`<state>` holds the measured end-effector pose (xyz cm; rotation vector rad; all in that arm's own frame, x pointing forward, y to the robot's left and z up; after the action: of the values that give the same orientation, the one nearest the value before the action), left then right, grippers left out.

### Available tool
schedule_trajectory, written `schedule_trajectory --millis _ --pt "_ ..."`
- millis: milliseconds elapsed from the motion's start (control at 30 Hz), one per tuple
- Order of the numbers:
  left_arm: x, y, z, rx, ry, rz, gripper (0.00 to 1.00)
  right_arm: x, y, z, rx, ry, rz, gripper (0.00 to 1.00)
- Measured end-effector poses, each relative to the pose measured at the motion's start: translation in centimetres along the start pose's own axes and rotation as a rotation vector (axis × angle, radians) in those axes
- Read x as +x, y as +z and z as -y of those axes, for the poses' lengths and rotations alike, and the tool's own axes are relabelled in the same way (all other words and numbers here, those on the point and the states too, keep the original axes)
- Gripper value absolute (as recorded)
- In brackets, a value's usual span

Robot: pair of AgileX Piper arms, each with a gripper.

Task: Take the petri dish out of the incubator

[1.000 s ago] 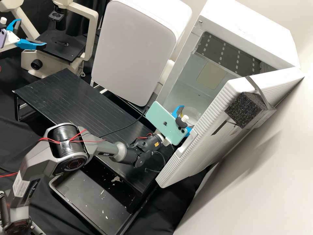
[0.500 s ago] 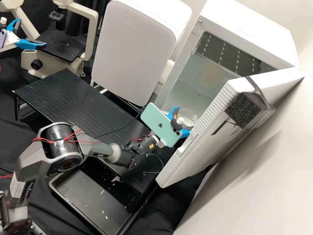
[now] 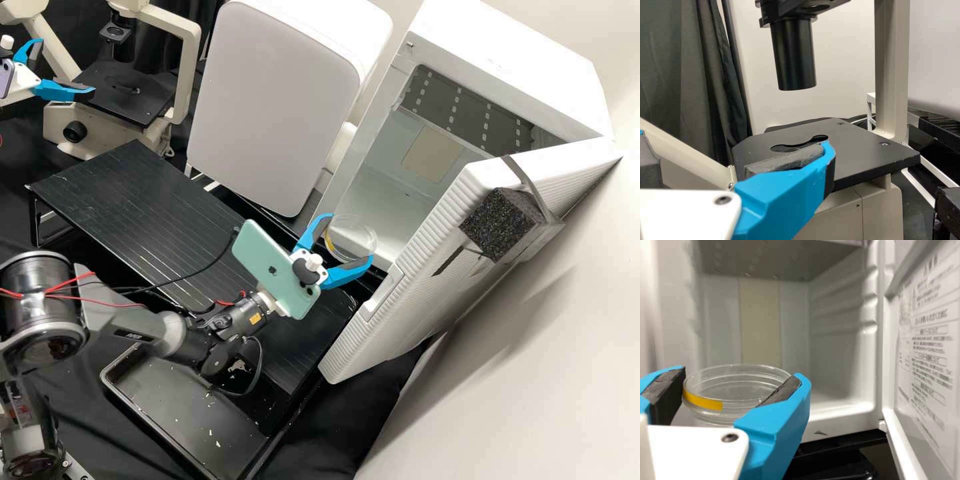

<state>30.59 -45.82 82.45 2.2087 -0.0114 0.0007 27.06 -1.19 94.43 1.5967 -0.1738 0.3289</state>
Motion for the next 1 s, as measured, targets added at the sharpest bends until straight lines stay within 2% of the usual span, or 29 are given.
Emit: schedule_trajectory --millis 133,467,700,833,1000 --pt "0.0 0.0 0.0 0.0 0.0 0.0 1.0 -2.3 -0.7 1.0 -0.005 -0.044 -0.027 0.0" --pt "0.0 0.0 0.0 0.0 0.0 0.0 1.0 -7.4 -2.7 4.8 -0.002 -0.226 -0.064 0.0" --pt "0.0 0.0 0.0 0.0 0.0 0.0 1.0 -11.1 -4.6 7.5 -0.037 -0.361 -0.149 0.0" --pt "0.0 0.0 0.0 0.0 0.0 0.0 1.0 -12.5 -4.9 8.8 -0.042 -0.43 -0.169 0.0" --pt "0.0 0.0 0.0 0.0 0.0 0.0 1.0 -13.5 -5.0 10.3 -0.075 -0.511 -0.194 0.0"
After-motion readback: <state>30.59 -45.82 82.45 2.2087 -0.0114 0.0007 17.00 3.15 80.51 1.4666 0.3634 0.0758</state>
